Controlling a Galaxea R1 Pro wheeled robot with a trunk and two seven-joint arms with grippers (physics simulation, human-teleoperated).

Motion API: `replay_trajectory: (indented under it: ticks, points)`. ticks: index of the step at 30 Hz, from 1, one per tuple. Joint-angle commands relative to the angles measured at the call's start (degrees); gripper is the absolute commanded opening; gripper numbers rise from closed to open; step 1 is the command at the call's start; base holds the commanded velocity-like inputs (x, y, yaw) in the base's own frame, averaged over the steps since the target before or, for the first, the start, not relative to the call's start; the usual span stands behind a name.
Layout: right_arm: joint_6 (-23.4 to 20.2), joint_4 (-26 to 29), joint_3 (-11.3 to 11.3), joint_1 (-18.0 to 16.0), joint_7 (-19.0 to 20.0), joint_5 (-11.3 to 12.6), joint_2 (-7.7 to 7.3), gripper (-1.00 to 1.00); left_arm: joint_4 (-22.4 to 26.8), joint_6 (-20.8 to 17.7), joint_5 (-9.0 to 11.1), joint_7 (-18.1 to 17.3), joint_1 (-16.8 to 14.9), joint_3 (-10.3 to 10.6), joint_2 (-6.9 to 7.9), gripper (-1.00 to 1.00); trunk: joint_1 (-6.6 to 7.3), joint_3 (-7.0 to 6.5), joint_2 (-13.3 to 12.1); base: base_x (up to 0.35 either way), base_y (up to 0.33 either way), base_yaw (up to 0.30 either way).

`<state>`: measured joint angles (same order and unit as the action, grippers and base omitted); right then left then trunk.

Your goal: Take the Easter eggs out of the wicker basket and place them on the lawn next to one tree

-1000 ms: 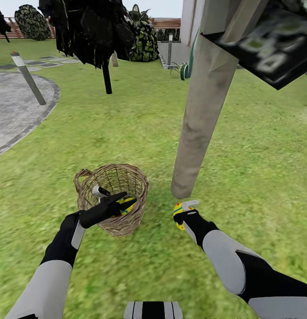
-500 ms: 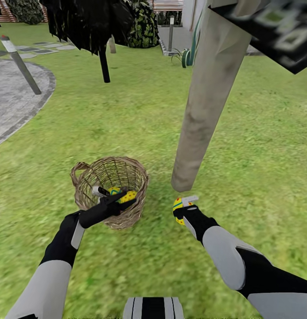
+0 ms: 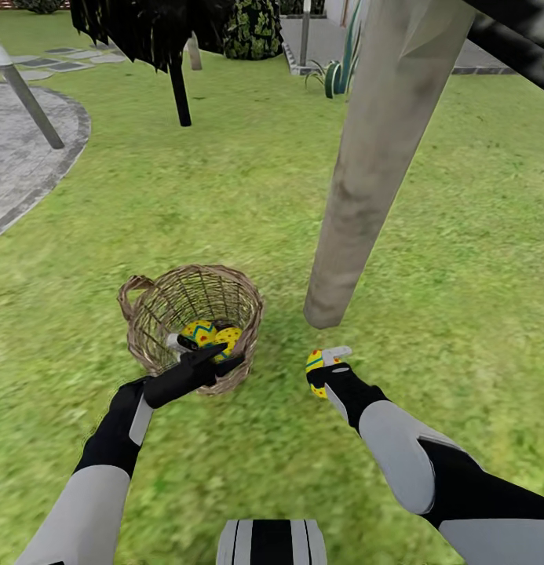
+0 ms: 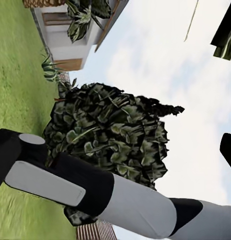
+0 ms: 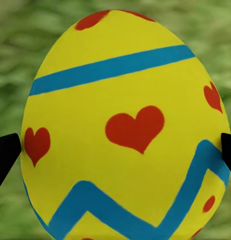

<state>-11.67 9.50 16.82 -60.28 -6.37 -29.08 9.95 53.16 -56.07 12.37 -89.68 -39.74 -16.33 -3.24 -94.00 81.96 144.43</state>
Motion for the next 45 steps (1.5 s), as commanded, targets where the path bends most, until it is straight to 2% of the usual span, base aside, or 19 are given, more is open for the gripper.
replay_trajectory:
  ticks: [1,4,10,25,45]
  points:
    - [-0.3,0.1,0.4,0.0,-0.1,-0.5,0.05,-1.00,0.1,-0.6,-0.3,-0.3,0.6,-0.1,-0.56,1.00,0.01,0.04,0.0,0.000,0.000,0.000]
    - [-0.3,0.1,0.4,0.0,-0.1,-0.5,0.05,-1.00,-0.3,-0.6,-0.3,-0.3,1.8,1.1,-1.23,1.00,0.01,0.04,0.0,0.000,0.000,0.000]
    - [-0.3,0.1,0.4,0.0,-0.1,-0.5,0.05,-1.00,-0.6,-0.8,-0.3,-0.3,3.1,2.1,-1.41,1.00,0.01,0.04,0.0,0.000,0.000,0.000]
    - [-0.3,0.1,0.4,0.0,-0.1,-0.5,0.05,-1.00,-0.7,-0.9,-0.3,-0.3,3.3,2.2,-1.33,1.00,0.01,0.04,0.0,0.000,0.000,0.000]
    - [-0.3,0.2,0.4,0.0,-0.1,-0.5,0.05,-1.00,-0.6,-0.9,-0.3,-0.3,3.4,2.2,-1.33,1.00,-0.51,4.47,0.3,0.000,0.000,0.000]
